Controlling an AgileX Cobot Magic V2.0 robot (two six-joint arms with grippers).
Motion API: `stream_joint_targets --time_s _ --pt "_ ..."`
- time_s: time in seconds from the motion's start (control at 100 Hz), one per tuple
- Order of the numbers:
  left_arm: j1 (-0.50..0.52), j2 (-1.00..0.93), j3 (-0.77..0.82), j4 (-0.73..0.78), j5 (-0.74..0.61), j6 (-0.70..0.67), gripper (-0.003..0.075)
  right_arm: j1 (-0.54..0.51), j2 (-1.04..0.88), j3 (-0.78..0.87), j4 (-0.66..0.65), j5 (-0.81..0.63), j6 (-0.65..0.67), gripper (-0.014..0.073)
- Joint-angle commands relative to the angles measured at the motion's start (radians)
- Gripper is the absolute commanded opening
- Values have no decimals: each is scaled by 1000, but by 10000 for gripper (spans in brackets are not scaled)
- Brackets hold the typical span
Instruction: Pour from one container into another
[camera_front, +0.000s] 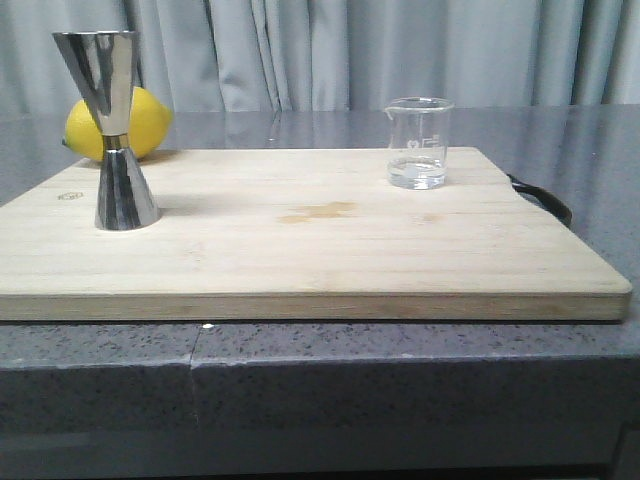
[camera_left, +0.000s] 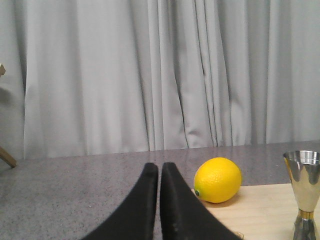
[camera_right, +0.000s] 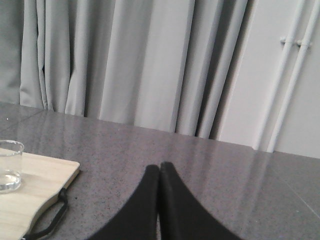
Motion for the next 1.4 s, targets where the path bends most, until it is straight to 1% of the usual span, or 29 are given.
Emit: stream_joint_targets --time_s 0.0,0.19,0.76,0.8,0.9,0.93,1.06,1.12,1.39 --pt "3 -17 -15 -8 -125 3 -20 -5 -8 -12 -2 -55 -10 -67" --pt "3 -17 25 -10 -60 3 -19 -5 -8 17 -2 -5 -10 -67" --pt "3 -17 33 -27 -66 3 -19 -5 -8 17 3 -5 -10 -67" --pt "4 -17 37 1 -71 3 -19 -5 -8 17 3 -5 -10 -67" --pt "4 -17 57 183 -71 3 -19 -5 -8 17 3 -5 -10 -67" --pt "4 -17 68 205 -71 3 -19 -5 -8 17 3 -5 -10 -67" --pt "4 -17 140 163 -71 3 -19 -5 -8 17 3 -5 -10 -67" --pt "4 -17 136 148 14 3 -19 -5 -8 17 3 -5 -10 -67" --pt "4 -17 138 150 39 3 -19 -5 -8 17 3 -5 -10 -67"
